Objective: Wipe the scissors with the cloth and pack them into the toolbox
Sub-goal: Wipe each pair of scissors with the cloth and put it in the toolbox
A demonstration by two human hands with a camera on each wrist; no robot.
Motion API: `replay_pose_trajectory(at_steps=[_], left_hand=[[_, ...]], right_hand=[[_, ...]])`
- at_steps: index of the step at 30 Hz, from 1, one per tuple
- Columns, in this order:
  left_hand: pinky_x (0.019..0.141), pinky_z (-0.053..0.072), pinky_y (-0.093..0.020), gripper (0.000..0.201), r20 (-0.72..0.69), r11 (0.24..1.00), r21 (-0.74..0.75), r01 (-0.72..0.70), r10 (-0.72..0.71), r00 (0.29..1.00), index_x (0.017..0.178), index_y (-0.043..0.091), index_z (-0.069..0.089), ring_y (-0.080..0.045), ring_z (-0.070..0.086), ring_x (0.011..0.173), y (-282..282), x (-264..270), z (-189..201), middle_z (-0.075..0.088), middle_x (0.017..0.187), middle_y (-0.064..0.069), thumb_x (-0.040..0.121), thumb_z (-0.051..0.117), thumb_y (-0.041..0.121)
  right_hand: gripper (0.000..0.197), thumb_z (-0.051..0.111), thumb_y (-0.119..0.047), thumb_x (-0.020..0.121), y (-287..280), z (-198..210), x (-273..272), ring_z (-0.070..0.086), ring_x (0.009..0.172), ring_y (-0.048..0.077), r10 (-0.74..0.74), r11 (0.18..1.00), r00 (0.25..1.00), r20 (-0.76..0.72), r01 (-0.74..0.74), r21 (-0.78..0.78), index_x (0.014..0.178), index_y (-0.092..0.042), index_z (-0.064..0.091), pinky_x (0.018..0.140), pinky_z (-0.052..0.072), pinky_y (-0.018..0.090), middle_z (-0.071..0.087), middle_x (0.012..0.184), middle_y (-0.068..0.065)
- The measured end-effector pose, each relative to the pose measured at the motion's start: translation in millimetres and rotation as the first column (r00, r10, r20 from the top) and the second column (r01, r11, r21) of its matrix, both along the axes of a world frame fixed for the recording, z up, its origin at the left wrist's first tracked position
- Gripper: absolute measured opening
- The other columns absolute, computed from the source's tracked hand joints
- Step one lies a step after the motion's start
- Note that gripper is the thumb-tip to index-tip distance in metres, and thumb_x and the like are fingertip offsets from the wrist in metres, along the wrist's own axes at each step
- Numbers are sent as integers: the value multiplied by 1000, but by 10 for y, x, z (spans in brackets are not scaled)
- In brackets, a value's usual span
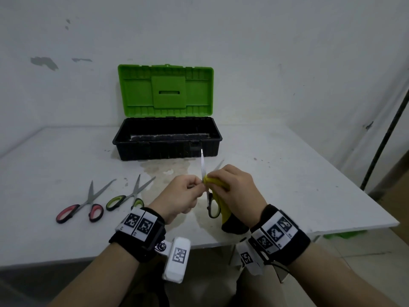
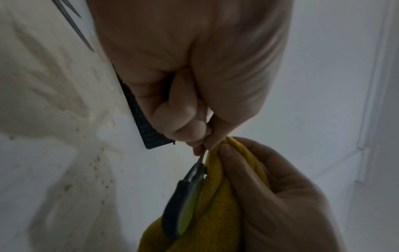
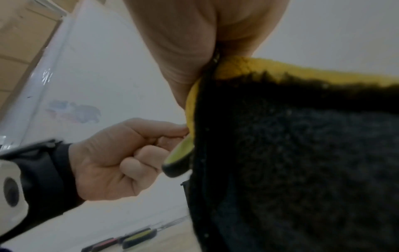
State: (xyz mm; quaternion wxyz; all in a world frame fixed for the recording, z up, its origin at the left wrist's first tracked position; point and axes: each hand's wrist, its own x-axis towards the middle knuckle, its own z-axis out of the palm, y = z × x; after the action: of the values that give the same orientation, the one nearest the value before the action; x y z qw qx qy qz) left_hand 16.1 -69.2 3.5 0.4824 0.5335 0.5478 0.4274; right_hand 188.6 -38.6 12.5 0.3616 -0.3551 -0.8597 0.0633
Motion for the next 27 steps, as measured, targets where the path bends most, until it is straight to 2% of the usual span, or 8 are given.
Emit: replay_pose_trajectory(at_steps=[3,6,10,13,16,20,23,27], left_hand=[[38,21,-22,20,-24,999,22,24,-24,999,81,7,56,-10,31,42,-15,-13,-6,40,52,3,100,55,12],[39,24,-22,22,-73,996,75,48,-42,996,80,8,56,-10,32,42,-28,-17,6,42,51,6,101,55,14],[39,27,-19,21,-112,996,73,53,-44,993,80,7,58,-8,34,41,-39,-41,14,44,51,7,101,56,13],[39,26,-19,20,-72,999,-1,42,-42,996,83,7,59,-7,34,42,-55,-48,-8,46,52,8,101,55,14],[38,24,-19,23,-8,999,-41,10,-11,1000,81,8,60,-8,32,43,-35,-55,-2,45,55,5,101,55,16],[37,20,-19,26,24,999,-30,43,-42,999,76,12,59,-9,30,43,-15,-34,4,44,55,4,102,54,15],[38,19,-20,24,-12,998,6,59,-59,998,78,8,57,-11,30,43,-37,-7,15,43,51,7,102,53,13],[38,23,-19,20,-37,999,31,37,-35,999,82,5,57,-10,32,43,-59,-26,31,43,51,7,101,55,11]], right_hand=[[13,70,-20,87,-12,-44,-5,59,74,13,8,999,1000,29,-9,45,99,-16,72,66,50,21,61,89,0],[11,69,-19,87,24,-30,-5,59,71,16,-43,998,999,9,43,55,97,-15,73,64,49,25,61,87,1],[14,66,-23,90,279,77,93,58,75,20,-195,981,978,-76,196,4,98,-14,73,70,44,26,62,86,3],[16,65,-25,91,398,159,229,59,79,19,-278,961,955,-103,276,-32,98,-14,73,74,48,28,64,88,2],[14,65,-24,91,209,165,218,59,76,15,-200,979,974,-111,202,8,98,-15,72,72,50,27,64,88,0],[12,66,-21,90,-81,23,51,58,76,13,-58,998,998,28,57,19,99,-16,72,69,49,23,62,91,-1],[10,66,-20,89,-66,-55,12,59,73,16,-64,998,997,34,63,26,97,-16,71,65,50,27,61,88,1],[12,67,-22,89,128,-8,81,59,72,20,-140,990,988,-64,140,6,98,-15,72,67,52,33,61,85,2]])
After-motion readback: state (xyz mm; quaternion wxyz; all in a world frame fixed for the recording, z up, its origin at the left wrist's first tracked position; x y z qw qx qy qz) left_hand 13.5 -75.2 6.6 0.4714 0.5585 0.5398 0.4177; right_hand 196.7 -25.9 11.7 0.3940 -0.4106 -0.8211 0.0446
